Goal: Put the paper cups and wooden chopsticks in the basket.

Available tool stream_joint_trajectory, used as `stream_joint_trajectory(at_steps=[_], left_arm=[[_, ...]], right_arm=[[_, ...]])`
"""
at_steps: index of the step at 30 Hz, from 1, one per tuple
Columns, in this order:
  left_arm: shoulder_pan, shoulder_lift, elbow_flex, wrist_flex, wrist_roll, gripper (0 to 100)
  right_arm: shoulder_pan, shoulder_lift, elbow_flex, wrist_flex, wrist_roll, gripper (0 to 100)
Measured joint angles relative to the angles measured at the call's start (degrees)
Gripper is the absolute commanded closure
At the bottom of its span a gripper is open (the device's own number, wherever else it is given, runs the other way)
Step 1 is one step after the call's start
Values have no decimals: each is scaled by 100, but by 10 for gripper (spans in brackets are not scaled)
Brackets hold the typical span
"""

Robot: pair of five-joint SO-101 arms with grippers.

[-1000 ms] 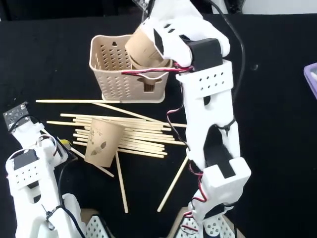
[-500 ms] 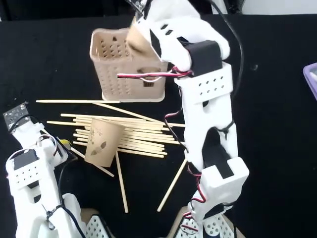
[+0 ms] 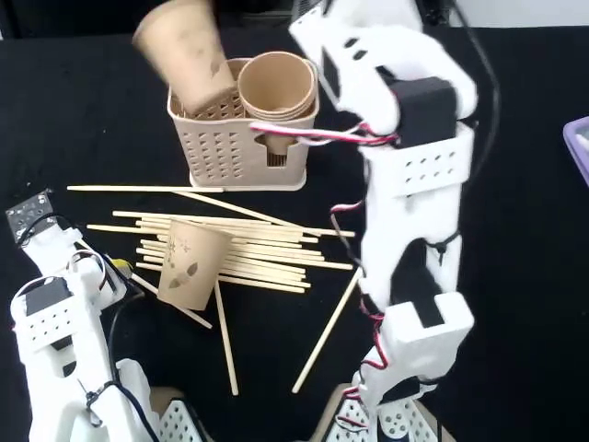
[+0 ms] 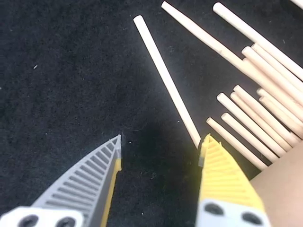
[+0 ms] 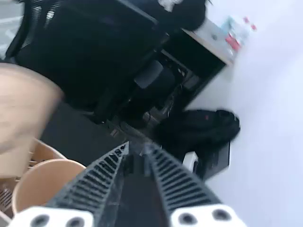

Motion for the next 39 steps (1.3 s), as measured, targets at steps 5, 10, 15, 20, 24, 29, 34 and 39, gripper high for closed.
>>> stream_joint_trajectory(at_steps=[5,10,15,20,24,29,34,39], left_arm=[[0,0,0,0,0,733],[0,0,0,0,0,733],[0,0,0,0,0,733],[0,0,0,0,0,733],[0,0,0,0,0,733],[0,0,0,0,0,733],[0,0,0,0,0,733],[0,0,0,0,0,733]], right_arm=[[123,0,-255,519,-615,858],[123,-9,-633,1020,-853,858],[26,-9,-571,1398,-1134,856],[-633,-9,-62,1468,-1741,853],[-1336,-9,-62,1354,-2400,853],[-2295,158,158,580,-2840,853],[-2558,905,598,-782,-3068,808],[-2620,1407,413,-1363,-3253,800]])
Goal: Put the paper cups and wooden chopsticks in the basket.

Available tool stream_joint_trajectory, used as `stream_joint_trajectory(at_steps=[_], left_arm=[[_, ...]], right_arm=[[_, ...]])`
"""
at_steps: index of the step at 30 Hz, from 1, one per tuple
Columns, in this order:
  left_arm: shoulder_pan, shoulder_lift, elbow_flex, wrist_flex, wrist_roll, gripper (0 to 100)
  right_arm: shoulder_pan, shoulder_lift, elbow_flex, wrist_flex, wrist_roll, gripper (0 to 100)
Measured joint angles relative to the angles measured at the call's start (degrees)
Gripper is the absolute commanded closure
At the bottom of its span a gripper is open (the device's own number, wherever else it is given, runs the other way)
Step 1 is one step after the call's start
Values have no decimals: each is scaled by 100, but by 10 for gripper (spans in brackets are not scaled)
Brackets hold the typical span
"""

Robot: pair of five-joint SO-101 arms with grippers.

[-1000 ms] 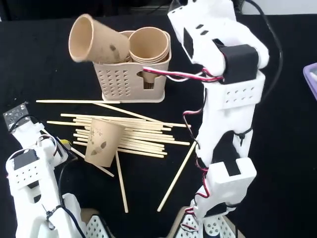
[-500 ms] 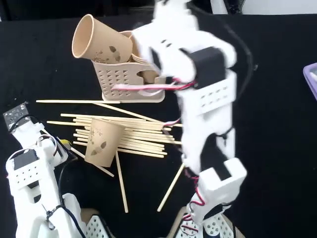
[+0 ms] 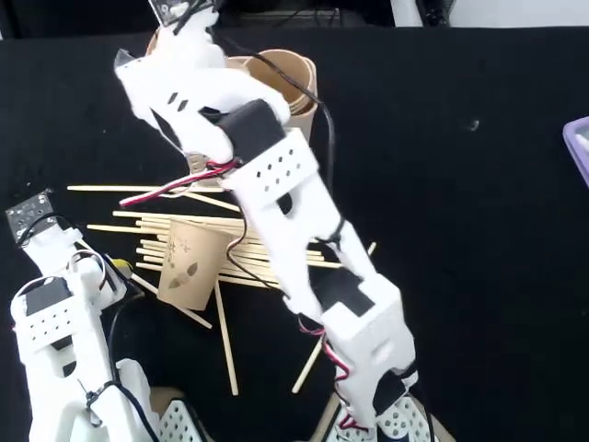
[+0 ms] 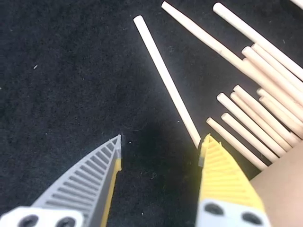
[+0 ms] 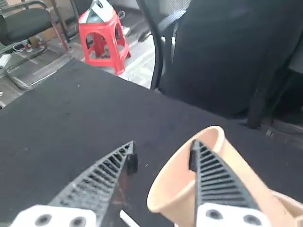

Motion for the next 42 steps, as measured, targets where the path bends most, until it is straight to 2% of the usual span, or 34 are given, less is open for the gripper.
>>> stream_joint_trajectory(at_steps=[13,19,21,25,30,37,42], left_arm=[[0,0,0,0,0,733],[0,0,0,0,0,733],[0,0,0,0,0,733],[0,0,0,0,0,733],[0,0,0,0,0,733],[0,0,0,0,0,733],[0,0,0,0,0,733]], right_arm=[[378,273,-686,492,9,815],[396,273,-686,844,563,815],[404,273,-686,905,624,844],[404,273,-905,1055,747,992],[404,273,-1319,1275,1319,987],[404,273,-1644,1468,1433,971],[404,396,-1547,1064,1433,804]])
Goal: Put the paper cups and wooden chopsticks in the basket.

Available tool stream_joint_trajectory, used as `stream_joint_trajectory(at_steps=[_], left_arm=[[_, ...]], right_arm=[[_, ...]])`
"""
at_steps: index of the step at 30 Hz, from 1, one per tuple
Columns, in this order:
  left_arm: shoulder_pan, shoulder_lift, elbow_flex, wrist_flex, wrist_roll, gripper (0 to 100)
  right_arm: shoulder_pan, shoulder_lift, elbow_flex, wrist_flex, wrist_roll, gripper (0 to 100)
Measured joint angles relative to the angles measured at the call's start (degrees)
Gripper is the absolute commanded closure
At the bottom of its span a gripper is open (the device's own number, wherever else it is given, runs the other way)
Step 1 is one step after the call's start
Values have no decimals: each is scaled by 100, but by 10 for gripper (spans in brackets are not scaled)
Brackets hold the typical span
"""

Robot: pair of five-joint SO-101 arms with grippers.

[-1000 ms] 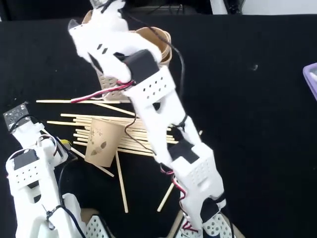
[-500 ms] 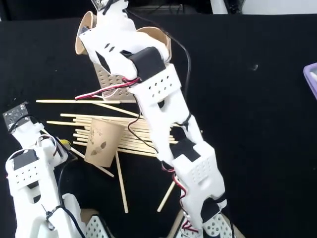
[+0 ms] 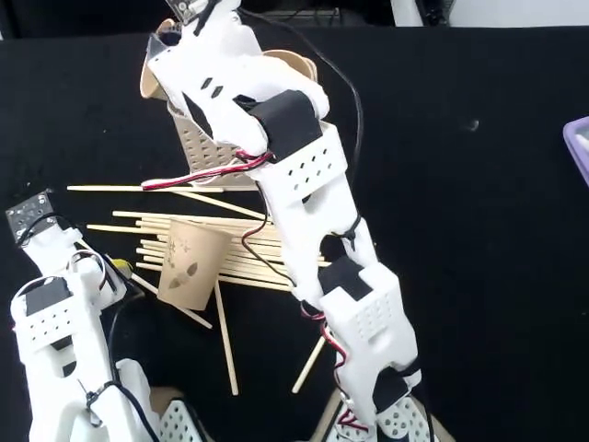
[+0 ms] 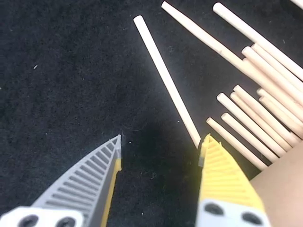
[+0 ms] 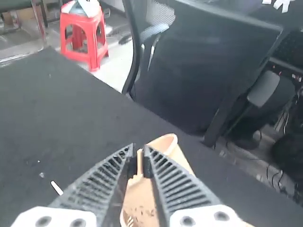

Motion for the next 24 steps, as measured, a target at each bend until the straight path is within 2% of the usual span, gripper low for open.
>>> stream_joint_trajectory(at_steps=[12,16,24], left_arm=[[0,0,0,0,0,733],[0,0,0,0,0,733],[0,0,0,0,0,733]], right_arm=[[18,448,360,-554,18,841],[97,448,325,-404,0,985],[378,448,-580,378,352,988]])
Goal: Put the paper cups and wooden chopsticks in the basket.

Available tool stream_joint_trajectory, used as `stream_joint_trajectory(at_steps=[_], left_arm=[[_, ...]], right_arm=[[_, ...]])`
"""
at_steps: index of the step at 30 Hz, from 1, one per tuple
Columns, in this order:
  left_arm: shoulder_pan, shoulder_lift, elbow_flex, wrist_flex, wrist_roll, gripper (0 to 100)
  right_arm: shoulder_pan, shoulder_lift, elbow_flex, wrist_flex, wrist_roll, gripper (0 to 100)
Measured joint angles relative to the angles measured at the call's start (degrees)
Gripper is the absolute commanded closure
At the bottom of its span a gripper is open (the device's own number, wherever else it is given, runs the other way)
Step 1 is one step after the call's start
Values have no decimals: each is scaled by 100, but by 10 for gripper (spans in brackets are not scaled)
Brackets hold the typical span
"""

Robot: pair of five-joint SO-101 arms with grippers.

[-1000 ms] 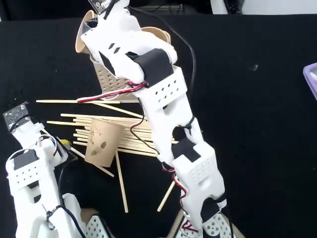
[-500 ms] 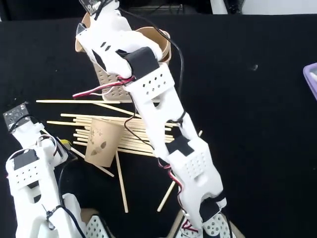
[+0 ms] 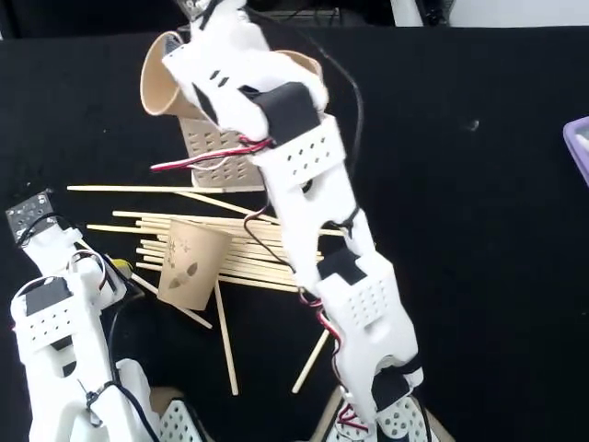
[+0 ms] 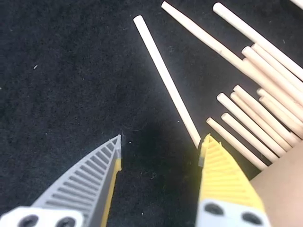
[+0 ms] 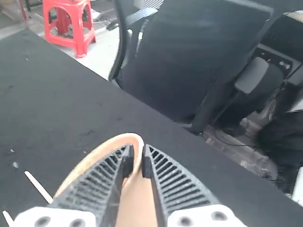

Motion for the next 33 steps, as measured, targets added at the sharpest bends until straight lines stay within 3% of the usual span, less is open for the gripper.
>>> stream_joint_trajectory(at_steps=[18,28,33], left_arm=[[-9,0,0,0,0,733],[-9,0,0,0,0,733],[-9,0,0,0,0,733]], right_arm=[[308,9,-1222,457,378,988],[967,9,-1222,712,378,988],[1310,9,-1222,870,-53,988]])
